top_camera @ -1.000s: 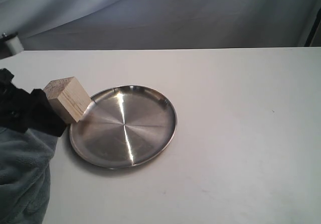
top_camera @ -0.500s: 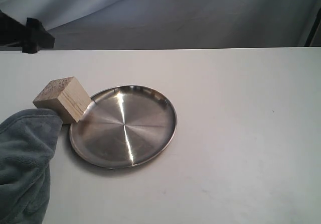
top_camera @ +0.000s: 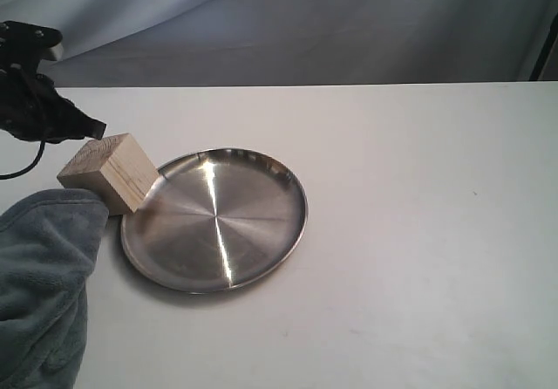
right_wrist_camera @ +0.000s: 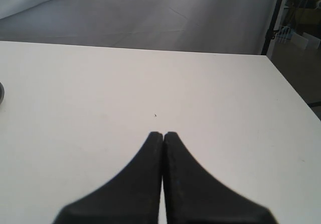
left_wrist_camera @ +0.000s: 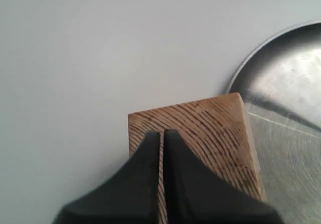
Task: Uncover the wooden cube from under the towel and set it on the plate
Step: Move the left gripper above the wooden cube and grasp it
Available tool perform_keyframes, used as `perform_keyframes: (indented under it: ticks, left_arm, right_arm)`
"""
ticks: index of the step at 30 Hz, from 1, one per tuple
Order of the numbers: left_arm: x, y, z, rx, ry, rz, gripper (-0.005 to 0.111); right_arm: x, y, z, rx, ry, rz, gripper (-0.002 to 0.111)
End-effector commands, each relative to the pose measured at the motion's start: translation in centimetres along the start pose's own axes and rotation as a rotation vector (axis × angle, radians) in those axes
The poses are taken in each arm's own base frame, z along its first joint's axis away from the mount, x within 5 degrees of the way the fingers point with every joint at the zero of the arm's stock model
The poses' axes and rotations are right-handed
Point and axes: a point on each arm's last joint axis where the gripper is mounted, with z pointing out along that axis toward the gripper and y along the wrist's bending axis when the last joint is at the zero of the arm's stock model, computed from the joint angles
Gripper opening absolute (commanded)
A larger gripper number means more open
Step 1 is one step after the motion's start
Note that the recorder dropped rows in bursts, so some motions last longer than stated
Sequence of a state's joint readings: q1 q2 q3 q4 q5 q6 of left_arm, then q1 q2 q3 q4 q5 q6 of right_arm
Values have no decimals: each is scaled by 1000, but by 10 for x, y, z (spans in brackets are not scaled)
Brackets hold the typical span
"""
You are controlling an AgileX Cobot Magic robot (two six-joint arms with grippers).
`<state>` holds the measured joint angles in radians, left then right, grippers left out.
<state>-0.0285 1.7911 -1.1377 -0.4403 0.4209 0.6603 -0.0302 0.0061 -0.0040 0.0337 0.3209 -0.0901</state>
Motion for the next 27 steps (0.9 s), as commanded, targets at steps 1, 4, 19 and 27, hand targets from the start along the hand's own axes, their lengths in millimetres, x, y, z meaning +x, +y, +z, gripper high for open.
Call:
perform_keyframes:
  ticks: [1, 4, 19, 27]
  left_arm:
    - [-11, -1, -12, -27, -76, 0, 1]
    - [-11, -2, -13, -9, -60, 4, 1]
    - [-18, -10, -19, 110, 52, 12, 104]
    - [-18, -10, -19, 111, 54, 4, 104]
  right_arm:
    - [0, 0, 0, 0, -16, -3, 0]
    - [0, 0, 0, 0, -16, -3, 0]
    - [0, 0, 0, 0, -16, -3, 0]
    - [0, 0, 0, 0, -16, -3, 0]
